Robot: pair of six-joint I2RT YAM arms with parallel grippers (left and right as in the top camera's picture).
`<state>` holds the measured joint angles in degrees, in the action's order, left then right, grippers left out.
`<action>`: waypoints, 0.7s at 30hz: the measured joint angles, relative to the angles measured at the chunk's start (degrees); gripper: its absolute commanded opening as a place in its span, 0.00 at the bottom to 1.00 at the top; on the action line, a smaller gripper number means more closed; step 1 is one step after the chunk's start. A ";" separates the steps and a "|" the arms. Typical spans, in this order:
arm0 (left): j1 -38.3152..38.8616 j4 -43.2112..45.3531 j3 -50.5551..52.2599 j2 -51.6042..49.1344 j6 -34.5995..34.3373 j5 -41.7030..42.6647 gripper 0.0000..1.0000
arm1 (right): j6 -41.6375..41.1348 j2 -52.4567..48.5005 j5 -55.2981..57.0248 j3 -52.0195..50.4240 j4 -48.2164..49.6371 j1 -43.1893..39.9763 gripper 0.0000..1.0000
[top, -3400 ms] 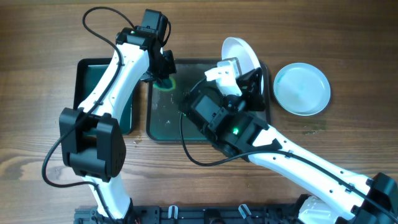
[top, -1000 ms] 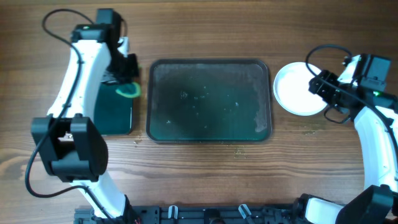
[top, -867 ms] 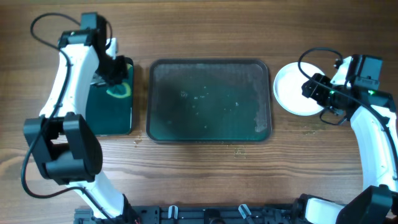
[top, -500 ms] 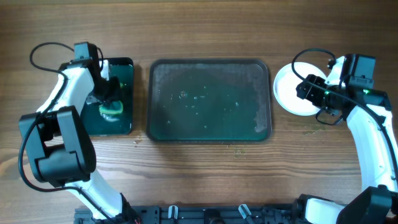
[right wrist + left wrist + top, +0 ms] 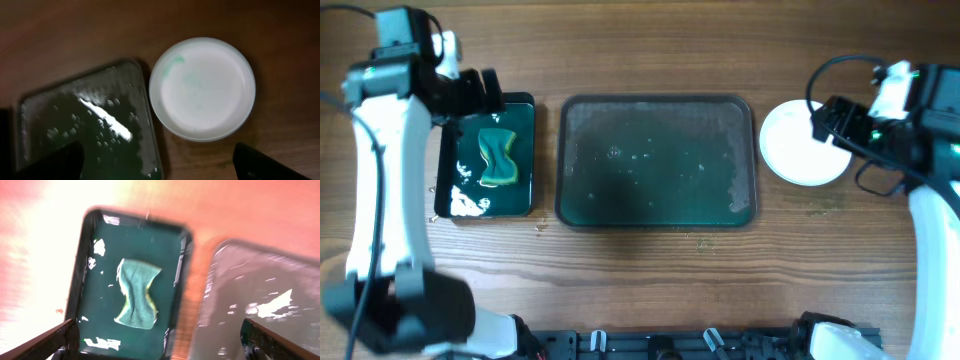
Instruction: Clean dirty plates on tray and stack at the side
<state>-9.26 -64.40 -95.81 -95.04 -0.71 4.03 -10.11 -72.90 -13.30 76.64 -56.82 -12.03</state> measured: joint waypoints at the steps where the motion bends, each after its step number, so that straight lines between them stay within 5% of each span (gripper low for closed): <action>1: 0.15 -0.15 -0.42 2.40 0.00 0.31 1.00 | 0.00 2.03 0.00 1.79 -1.07 0.00 0.97; 12: 0.20 -0.59 -0.57 8.26 0.00 0.61 1.00 | 0.00 24.90 0.00 5.70 -6.03 0.00 1.00; 21: 0.20 -0.59 -0.57 8.26 0.00 0.63 1.00 | 0.02 27.04 0.00 5.70 -9.33 0.00 1.00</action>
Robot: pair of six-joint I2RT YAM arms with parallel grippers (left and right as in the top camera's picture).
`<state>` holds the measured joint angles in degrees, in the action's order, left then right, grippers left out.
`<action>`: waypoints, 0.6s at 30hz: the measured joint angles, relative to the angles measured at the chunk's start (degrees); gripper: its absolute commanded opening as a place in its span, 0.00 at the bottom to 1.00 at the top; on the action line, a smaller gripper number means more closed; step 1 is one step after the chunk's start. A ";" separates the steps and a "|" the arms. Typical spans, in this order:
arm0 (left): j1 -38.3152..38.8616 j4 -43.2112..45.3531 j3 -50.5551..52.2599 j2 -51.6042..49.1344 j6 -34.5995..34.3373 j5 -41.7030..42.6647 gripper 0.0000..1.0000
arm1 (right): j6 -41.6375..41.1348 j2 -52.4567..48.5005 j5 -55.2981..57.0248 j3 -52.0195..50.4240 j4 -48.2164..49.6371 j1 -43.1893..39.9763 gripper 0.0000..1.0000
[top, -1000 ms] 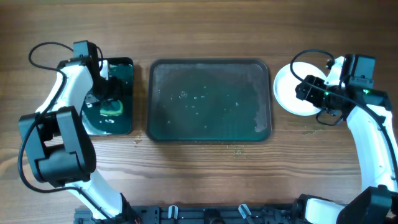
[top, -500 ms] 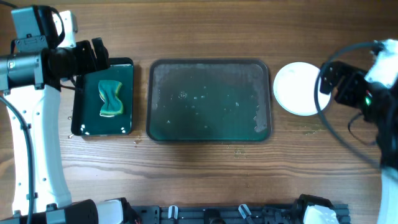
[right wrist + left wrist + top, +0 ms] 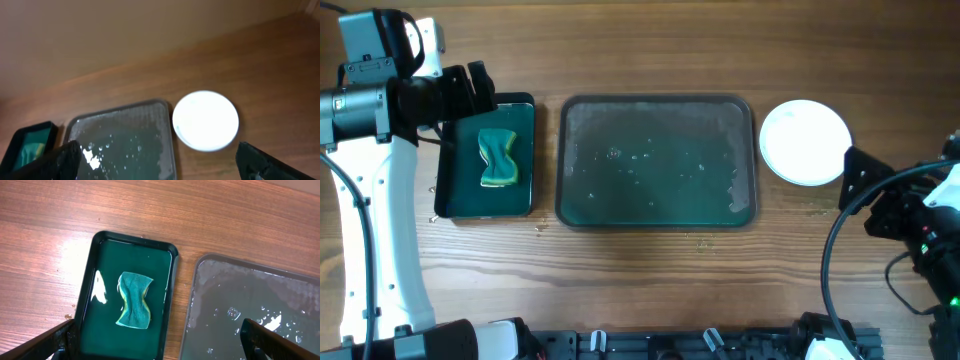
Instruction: Clean dirty plates on tray and stack at the side
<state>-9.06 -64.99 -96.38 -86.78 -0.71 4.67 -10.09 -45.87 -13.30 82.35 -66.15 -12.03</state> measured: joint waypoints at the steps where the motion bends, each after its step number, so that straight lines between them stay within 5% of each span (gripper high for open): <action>1: 0.00 0.00 0.00 0.00 0.00 0.00 1.00 | 0.02 -0.02 0.02 0.00 -0.42 0.00 1.00; 8: 0.00 0.00 0.00 0.00 0.00 0.00 1.00 | -0.11 1.05 0.04 -5.14 10.93 3.17 1.00; 18: 0.00 -0.04 0.00 0.00 0.00 0.39 1.00 | -0.28 19.98 0.48 -46.99 54.16 11.30 1.00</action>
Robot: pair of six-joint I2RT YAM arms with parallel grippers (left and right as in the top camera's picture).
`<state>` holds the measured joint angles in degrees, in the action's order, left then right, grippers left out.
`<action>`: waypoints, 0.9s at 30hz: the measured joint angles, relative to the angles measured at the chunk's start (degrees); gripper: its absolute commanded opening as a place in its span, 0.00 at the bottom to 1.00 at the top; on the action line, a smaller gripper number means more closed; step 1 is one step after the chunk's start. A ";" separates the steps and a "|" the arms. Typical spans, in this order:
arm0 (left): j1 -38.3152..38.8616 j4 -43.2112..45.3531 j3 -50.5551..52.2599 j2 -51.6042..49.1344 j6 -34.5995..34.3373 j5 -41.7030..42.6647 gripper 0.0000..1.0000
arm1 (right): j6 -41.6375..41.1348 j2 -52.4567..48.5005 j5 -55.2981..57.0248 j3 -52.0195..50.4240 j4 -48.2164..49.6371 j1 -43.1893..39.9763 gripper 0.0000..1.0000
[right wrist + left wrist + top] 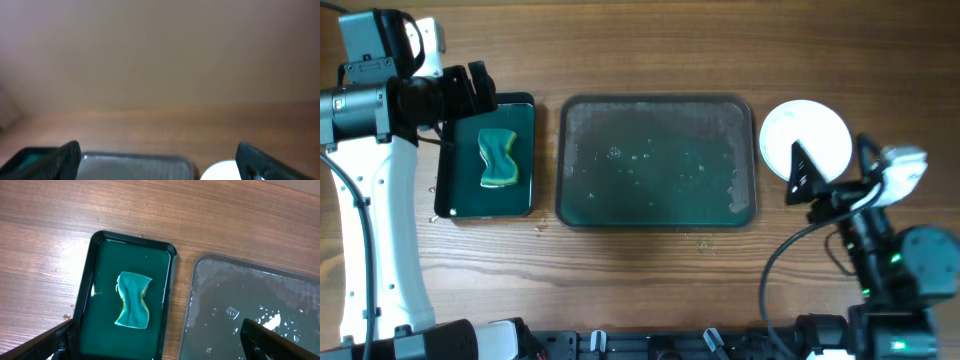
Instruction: Clean dirty plates on tray and stack at the side
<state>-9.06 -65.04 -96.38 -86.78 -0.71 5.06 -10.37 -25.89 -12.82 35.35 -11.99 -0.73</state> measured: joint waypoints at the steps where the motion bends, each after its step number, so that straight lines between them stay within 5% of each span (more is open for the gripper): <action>1: 0.00 0.00 0.00 0.00 0.00 0.00 1.00 | -0.09 2.12 0.02 -3.76 2.69 0.17 1.00; 11: 0.00 -0.13 0.00 -0.04 0.00 0.02 1.00 | -2.45 24.41 0.02 -31.67 15.28 2.34 1.00; 27: 0.00 -0.11 0.00 -0.07 0.00 0.02 1.00 | -3.06 24.90 1.99 -34.99 12.46 4.24 1.00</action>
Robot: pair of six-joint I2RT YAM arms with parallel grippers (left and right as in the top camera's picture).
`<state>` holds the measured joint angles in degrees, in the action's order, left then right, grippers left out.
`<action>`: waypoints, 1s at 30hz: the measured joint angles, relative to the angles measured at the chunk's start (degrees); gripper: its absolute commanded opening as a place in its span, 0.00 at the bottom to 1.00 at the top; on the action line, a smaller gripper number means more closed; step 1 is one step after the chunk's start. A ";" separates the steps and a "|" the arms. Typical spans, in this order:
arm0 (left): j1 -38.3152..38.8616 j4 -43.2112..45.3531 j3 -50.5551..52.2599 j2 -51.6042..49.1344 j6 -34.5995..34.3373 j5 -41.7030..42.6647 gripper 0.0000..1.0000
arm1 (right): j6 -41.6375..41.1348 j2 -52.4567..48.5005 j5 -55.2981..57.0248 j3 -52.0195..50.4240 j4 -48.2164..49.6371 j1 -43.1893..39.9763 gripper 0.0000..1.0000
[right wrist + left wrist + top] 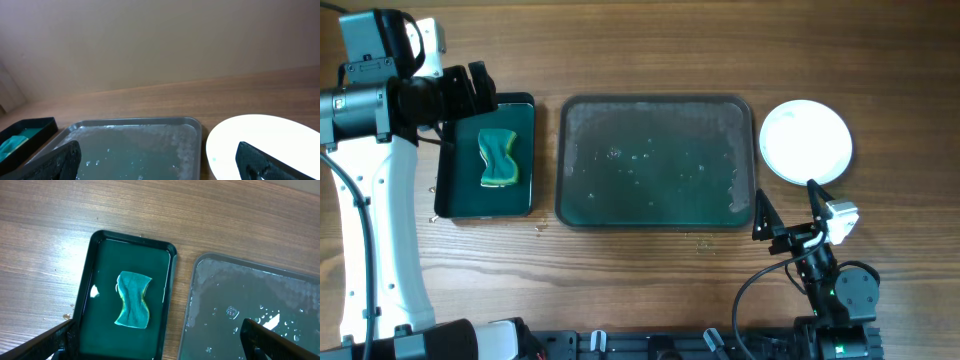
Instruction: Clean dirty plates on tray and stack at the side
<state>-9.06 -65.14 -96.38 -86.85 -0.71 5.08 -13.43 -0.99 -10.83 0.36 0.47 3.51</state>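
One white plate [806,142] lies on the wood to the right of the wet grey tray [657,160], which holds only water drops. The right wrist view shows the same plate [265,145] beside the grey tray [135,145]. My right gripper [790,208] hangs open and empty near the front edge, below the plate and facing the tray. A green and yellow sponge [498,157] rests in the small black tray [525,100] at the left. My left gripper [470,90] is open and empty at that tray's far left corner, high above the sponge [132,306].
The small black tray [105,280] holds shallow water around the sponge. A strip of bare wood separates it from the grey tray [250,310]. Cables and the arm bases run along the table's front edge.
My right arm has drawn back from just below the plate to the front edge and now sits lower, its camera looking across the tray and plate. The left arm has not moved.
At first my left gripper was over the sponge tray and my right gripper was over the plate beside the grey tray. Then the left arm stood back at the far left and stayed there. The right arm was found further toward the front right each time.
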 measured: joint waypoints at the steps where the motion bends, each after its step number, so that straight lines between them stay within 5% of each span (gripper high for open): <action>1: 0.00 0.00 0.00 0.00 0.00 0.00 1.00 | 0.00 0.00 0.00 0.00 -0.02 0.00 1.00; 20: 0.02 1.88 0.85 2.25 0.02 0.17 1.00 | 0.00 0.00 0.00 0.00 -0.02 0.00 1.00; 23: 0.46 9.90 6.21 8.92 0.00 1.25 1.00 | 0.00 0.04 0.02 0.00 -0.02 0.00 1.00; 30: 3.08 42.42 39.76 36.76 0.00 4.48 1.00 | -0.17 0.15 0.37 0.00 -0.02 0.00 1.00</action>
<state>-5.98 -22.72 -56.62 -50.09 -0.71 9.56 -13.61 -0.84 -10.46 0.36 0.45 3.51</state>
